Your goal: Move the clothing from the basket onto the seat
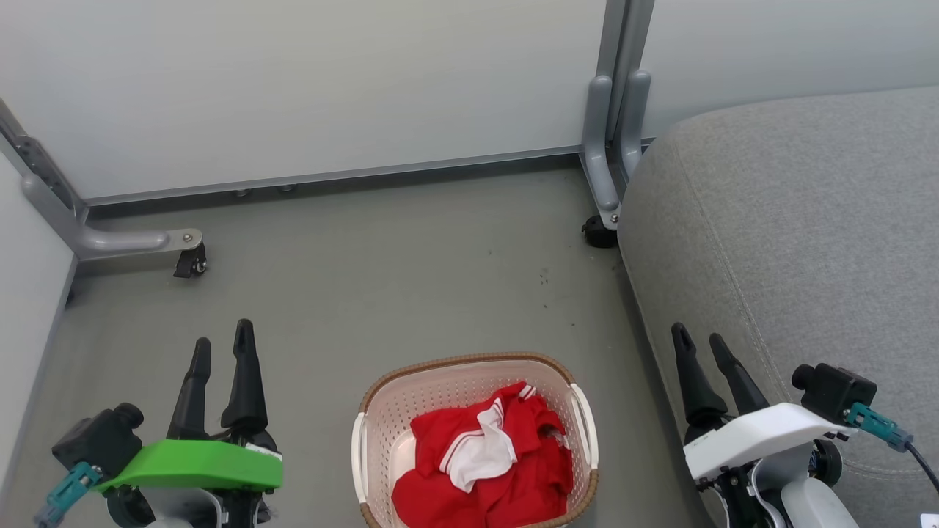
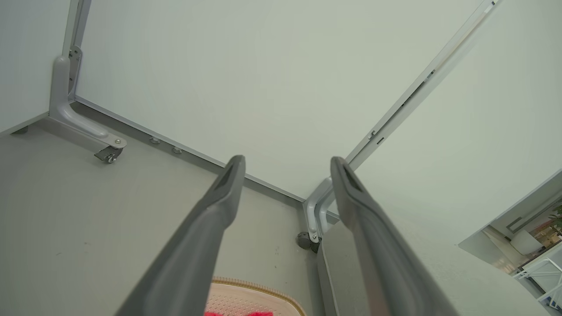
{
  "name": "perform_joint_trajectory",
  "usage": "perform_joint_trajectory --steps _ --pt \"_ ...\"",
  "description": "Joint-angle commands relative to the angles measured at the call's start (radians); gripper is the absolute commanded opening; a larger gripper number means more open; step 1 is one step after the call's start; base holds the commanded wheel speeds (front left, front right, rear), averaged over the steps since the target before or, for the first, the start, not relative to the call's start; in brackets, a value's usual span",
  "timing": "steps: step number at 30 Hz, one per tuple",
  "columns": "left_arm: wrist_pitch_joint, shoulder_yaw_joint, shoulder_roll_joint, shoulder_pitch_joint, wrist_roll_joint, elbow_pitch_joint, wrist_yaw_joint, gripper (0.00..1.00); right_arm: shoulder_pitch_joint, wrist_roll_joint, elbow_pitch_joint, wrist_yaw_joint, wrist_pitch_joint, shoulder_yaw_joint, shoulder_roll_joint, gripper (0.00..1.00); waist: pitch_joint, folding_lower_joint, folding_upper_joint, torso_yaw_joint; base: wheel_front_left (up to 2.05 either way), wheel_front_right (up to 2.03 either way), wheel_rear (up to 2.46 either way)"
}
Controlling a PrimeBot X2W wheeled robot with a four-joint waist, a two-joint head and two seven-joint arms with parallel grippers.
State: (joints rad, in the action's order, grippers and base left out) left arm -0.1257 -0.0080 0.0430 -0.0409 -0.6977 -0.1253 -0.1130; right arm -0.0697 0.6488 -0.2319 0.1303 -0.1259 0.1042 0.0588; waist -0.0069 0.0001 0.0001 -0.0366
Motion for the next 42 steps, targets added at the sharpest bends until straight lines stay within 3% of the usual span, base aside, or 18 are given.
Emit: perform_joint_trajectory --steps 1,26,42 --pt "-0.012 -0.005 0.007 0.002 0.034 0.020 0.005 1.00 -0.025 -0.031 0.014 0.000 -0.011 0.006 0.008 1.00 0.000 -0.0001 -0.0001 -0.001 0.00 0.00 0.00" --pt "-0.073 -0.050 0.008 0.030 0.327 0.013 0.018 1.00 -0.012 -0.277 0.013 0.000 -0.072 0.045 0.011 1.00 -0.019 -0.0001 -0.0001 -0.010 0.00 0.00 0.00" --pt "-0.106 -0.051 0.009 0.044 0.444 0.015 0.023 1.00 -0.006 -0.415 0.015 0.000 -0.106 0.057 0.009 1.00 -0.023 -0.0001 -0.0001 -0.018 0.00 0.00 0.00"
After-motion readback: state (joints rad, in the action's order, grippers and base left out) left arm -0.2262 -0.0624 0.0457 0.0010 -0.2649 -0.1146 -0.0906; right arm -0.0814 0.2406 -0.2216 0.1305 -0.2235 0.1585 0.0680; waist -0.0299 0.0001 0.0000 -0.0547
